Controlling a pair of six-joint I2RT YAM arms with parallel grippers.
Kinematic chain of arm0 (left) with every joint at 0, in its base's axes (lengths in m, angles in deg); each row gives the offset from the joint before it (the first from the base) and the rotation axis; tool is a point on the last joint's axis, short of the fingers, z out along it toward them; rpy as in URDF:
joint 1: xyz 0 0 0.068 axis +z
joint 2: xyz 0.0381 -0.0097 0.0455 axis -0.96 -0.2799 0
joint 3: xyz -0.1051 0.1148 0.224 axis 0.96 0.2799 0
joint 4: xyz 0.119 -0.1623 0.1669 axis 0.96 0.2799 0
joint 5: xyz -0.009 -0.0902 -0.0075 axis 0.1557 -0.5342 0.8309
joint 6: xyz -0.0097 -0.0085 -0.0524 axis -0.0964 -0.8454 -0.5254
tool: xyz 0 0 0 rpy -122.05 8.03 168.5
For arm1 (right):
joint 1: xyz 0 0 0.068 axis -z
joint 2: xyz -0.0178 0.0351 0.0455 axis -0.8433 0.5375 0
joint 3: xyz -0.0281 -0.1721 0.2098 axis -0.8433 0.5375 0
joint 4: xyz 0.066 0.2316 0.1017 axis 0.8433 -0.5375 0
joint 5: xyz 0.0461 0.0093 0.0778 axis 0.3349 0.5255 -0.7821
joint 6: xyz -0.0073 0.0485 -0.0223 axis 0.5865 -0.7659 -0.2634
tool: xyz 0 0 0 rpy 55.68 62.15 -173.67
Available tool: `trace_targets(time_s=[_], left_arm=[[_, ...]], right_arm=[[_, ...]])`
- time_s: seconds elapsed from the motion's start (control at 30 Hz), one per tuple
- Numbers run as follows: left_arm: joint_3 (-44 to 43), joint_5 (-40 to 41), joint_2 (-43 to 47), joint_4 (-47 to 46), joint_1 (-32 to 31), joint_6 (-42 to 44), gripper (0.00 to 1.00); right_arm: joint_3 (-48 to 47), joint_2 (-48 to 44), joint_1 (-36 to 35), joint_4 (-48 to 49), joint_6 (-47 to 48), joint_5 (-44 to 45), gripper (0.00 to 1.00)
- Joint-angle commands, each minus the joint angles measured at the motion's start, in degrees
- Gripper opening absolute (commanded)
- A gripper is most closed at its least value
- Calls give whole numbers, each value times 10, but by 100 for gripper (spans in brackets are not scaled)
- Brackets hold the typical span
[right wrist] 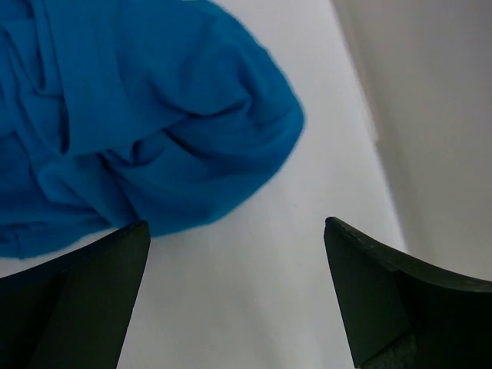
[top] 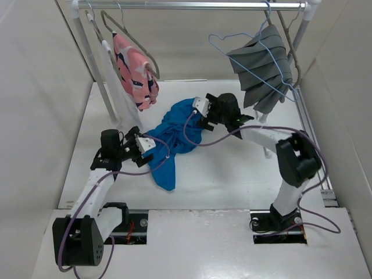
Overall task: Place the t-shirt on the hanger
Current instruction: Move the tshirt to the center of the board
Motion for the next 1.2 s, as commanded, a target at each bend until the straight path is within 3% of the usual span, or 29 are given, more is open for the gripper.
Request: trace_targets(time_s=[0.0, 0.17, 0.23, 0.27, 0.3, 0.37, 0.4, 0.43, 0.6, 0.7, 0.8, 0.97, 1.17], left_arm=[[-17, -28, -10, 38, -5, 42, 88], [-41, -3, -37, 32, -5, 47, 100], [-59, -3, -45, 45, -5, 31, 100], [-67, -3, -50, 52, -5, 24, 100], [-82, -3, -58, 57, -5, 11, 100], [-95, -3, -73, 51, -5, -44, 100], [-108, -10, -79, 51, -5, -52, 100], [-113, -17, -86, 58, -5, -52, 100], [-130, -68, -149, 118, -19, 69, 100], [-130, -53, -156, 90, -62, 63, 100], [-143, -47, -178, 54, -93, 33, 100], [-165, -89, -188, -34, -112, -46, 100], [-219, -152, -199, 33, -139, -13, 100]], right_arm=[[-46, 92, -9, -11, -73, -85, 99], [-120, 165, -20, -17, -67, -84, 97], [-132, 188, -20, -17, -67, -101, 85], [-132, 195, -14, -17, -60, -113, 76], [-132, 200, -14, -17, -60, -128, 55], [-132, 211, -19, -41, -29, -128, 24], [-132, 211, -24, -54, -15, -128, 3], [-132, 211, -29, -80, -2, -121, 0], [-60, 75, -98, -87, 97, -98, 0], [-16, -27, -139, -98, 128, -84, 0], [4, -95, -151, -104, 129, -129, 0], [-35, -110, -166, -192, 142, -135, 0], [-81, -105, -166, -218, 142, -140, 0]])
